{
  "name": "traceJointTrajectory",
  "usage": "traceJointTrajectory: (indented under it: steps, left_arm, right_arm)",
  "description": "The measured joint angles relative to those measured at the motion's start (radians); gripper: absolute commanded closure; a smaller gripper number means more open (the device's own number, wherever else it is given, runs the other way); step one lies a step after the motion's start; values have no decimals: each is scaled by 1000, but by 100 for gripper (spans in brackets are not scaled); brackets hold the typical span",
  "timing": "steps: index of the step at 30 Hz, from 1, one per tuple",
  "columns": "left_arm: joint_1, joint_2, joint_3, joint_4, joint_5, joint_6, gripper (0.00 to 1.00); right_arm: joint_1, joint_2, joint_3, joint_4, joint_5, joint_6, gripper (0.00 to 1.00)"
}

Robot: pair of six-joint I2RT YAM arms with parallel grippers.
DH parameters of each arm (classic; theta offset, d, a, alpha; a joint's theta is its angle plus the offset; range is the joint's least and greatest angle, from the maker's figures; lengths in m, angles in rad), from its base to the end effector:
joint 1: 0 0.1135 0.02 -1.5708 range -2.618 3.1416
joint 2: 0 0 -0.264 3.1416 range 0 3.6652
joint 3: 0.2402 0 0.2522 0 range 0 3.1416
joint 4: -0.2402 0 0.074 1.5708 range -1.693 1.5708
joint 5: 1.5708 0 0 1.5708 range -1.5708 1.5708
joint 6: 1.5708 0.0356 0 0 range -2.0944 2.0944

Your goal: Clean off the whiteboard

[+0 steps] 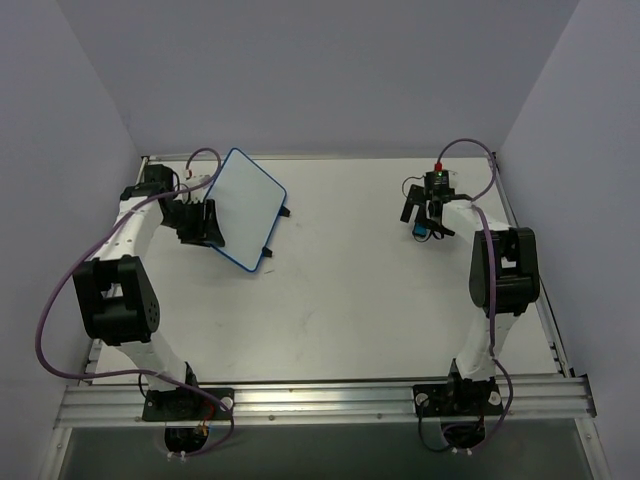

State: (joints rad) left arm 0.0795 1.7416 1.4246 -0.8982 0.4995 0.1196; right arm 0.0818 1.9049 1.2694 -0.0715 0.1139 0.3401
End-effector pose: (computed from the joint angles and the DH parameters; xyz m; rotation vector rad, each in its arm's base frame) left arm 0.3532 0.0110 0.2556 0.1761 2.6705 -0.6308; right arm 0.4214 0.0305 0.1947 0.3520 2.2466 0.0927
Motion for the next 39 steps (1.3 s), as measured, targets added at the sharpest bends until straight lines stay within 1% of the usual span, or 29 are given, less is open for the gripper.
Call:
traceJointTrajectory:
  steps: [1, 10, 11, 12, 22, 27, 33, 39]
  left_arm:
    - [3, -3, -10, 4, -2, -3, 30]
    - [8, -29, -90, 77, -2, -26, 30]
    - [8, -29, -90, 80, -3, -27, 14]
    - [8, -29, -90, 84, -3, -24, 6]
    - [8, -64, -111, 107, -18, -35, 6]
    - [10, -91, -142, 137, -54, -55, 6]
    - [47, -198, -246, 186, -74, -110, 6]
    - [57, -314, -265, 215, -99, -148, 6]
  right_arm:
    - [1, -2, 0, 0, -2, -1, 1]
    - [14, -15, -2, 5, -28, -8, 1]
    - [18, -16, -4, 7, -29, -9, 1]
    - [18, -16, -5, 7, -30, -9, 1]
    - [31, -16, -6, 8, -37, -18, 1]
    - [32, -17, -10, 10, -41, -25, 1]
    - [43, -20, -10, 10, -43, -31, 1]
    - [71, -52, -11, 6, -28, -35, 0]
